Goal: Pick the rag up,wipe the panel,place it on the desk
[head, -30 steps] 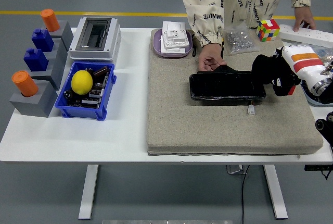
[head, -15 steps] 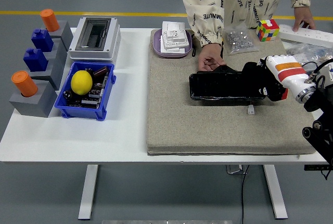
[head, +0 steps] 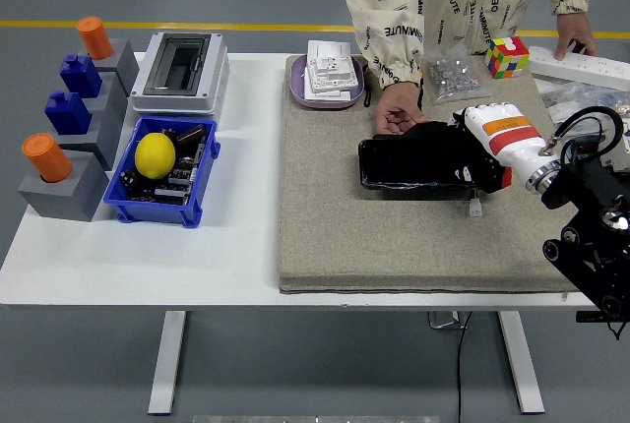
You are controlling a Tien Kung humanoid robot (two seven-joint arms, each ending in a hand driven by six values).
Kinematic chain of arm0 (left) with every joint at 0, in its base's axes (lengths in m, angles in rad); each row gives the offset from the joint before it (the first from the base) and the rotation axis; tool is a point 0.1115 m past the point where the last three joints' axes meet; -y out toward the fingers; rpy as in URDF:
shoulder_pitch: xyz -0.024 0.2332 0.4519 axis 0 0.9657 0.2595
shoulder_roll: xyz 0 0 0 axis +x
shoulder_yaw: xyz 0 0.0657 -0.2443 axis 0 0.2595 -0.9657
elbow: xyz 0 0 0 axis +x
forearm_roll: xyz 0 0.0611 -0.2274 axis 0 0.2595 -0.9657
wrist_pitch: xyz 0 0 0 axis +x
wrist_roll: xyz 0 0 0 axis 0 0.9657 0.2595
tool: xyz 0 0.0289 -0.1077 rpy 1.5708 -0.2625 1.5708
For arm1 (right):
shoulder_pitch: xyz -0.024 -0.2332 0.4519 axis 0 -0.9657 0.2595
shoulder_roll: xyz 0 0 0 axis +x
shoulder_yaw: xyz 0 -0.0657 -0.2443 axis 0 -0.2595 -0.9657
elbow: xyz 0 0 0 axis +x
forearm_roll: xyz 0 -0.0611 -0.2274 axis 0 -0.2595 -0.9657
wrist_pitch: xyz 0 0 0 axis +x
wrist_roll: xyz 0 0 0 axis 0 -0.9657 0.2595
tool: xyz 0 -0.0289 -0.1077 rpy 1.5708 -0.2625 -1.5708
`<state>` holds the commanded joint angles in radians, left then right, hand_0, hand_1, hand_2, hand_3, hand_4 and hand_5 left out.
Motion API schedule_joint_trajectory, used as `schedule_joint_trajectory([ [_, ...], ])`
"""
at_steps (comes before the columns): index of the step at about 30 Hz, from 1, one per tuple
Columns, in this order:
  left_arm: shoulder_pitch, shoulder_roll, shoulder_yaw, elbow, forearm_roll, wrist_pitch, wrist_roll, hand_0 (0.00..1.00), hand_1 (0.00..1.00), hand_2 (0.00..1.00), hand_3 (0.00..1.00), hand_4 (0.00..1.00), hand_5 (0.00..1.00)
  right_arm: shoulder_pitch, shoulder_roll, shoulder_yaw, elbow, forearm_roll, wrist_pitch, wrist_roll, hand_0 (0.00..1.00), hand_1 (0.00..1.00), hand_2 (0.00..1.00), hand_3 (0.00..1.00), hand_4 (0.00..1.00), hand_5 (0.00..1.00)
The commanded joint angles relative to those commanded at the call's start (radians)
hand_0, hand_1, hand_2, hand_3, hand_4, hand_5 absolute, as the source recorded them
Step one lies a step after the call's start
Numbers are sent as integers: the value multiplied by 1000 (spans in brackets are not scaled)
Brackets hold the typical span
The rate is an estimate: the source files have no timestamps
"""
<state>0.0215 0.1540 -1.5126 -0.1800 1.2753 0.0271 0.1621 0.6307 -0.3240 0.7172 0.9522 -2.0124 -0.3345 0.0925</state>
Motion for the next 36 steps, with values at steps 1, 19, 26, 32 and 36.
schedule_joint_trajectory([
  [1, 1, 0, 0, 0, 1, 0, 1, 642, 691, 732, 565, 594, 468, 4, 9, -5, -3, 0, 0, 0, 289, 424, 487, 472, 998, 69],
  [19, -2, 7, 7, 0, 1, 0, 2, 642, 691, 731, 565, 594, 468, 100, 145, -108, -1, 13, 2, -3, 288, 424, 488, 471, 998, 71],
  [26, 1, 9, 12, 0, 0, 0, 2, 642, 691, 731, 565, 594, 468, 116, 182, -125, 1, 14, 2, -3, 289, 423, 488, 471, 998, 71],
  [32, 3, 10, 10, 0, 2, 0, 2, 643, 691, 731, 564, 594, 468, 105, 167, -133, -4, 18, 5, -3, 288, 424, 488, 471, 998, 71],
  [36, 3, 10, 9, 0, 2, 0, 1, 642, 692, 731, 565, 593, 468, 96, 145, -132, -7, 20, 7, -3, 289, 424, 488, 471, 998, 72],
])
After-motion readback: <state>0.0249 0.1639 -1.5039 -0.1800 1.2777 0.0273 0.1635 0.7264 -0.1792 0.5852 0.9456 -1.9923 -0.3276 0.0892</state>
